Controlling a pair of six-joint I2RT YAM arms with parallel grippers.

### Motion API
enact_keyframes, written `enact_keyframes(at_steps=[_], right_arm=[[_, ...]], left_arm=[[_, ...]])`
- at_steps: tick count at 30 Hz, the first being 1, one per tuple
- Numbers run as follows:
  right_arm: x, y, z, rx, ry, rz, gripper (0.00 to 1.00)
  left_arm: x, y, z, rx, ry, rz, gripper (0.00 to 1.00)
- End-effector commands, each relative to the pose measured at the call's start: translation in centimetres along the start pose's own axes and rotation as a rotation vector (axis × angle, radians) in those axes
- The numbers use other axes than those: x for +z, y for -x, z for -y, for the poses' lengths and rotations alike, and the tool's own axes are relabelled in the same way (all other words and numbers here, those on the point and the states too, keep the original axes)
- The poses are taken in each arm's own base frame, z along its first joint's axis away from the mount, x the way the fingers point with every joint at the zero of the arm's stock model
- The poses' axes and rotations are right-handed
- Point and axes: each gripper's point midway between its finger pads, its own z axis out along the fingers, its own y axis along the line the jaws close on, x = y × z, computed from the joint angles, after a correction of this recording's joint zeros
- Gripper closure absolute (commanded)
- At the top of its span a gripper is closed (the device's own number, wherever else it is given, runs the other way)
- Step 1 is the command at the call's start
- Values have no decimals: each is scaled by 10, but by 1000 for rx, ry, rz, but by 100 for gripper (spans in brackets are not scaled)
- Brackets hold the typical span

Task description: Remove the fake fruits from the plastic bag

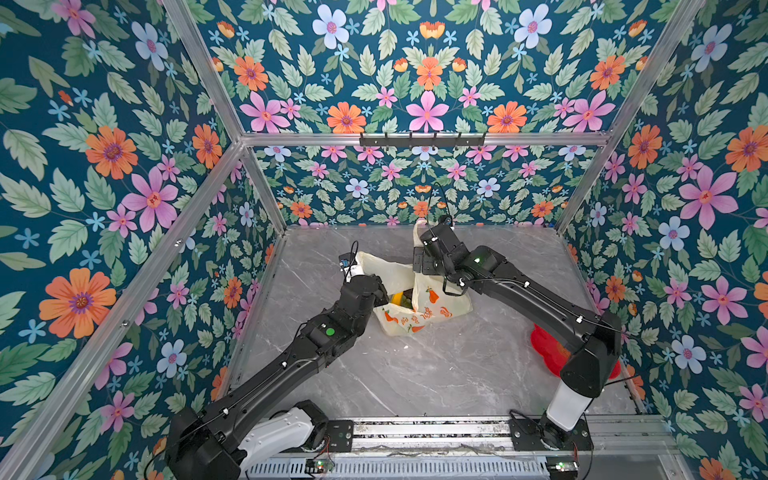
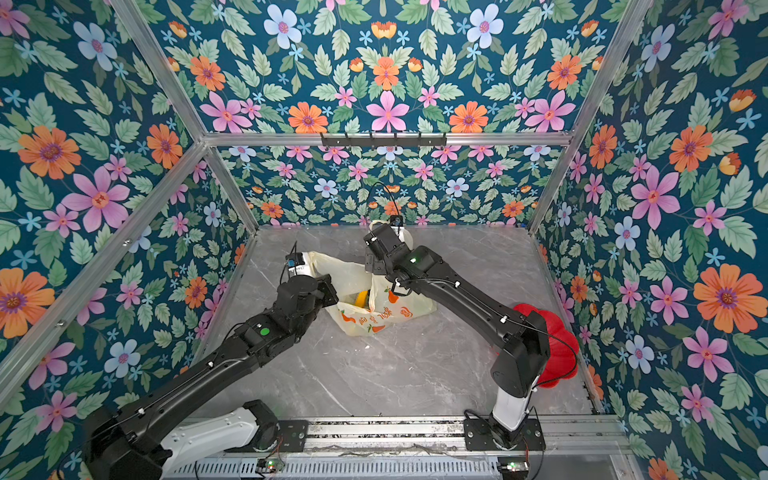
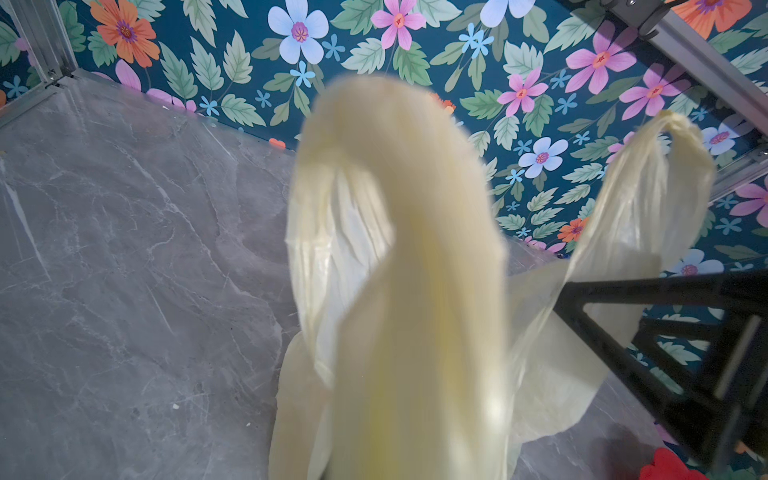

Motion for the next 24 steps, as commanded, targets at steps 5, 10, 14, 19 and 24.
enact_keyframes(at_steps=[5, 10, 14, 19, 24], right_arm=[[0, -1, -11, 20, 31, 7, 1], [-2, -5, -23, -21, 45, -11, 1], [-17, -5, -29, -45, 51, 40, 1], [-9, -6, -19, -73, -35, 49, 1], [10, -7, -3, -99, -171, 37, 1]], left_arm=[[-1, 6, 4, -10, -12, 19, 100], [0, 6, 4, -4, -4, 16, 100], [0, 7, 0, -1, 12, 23, 100], [-1, 8, 4, -6, -7, 20, 100], [-3, 7, 4, -14, -17, 20, 100]])
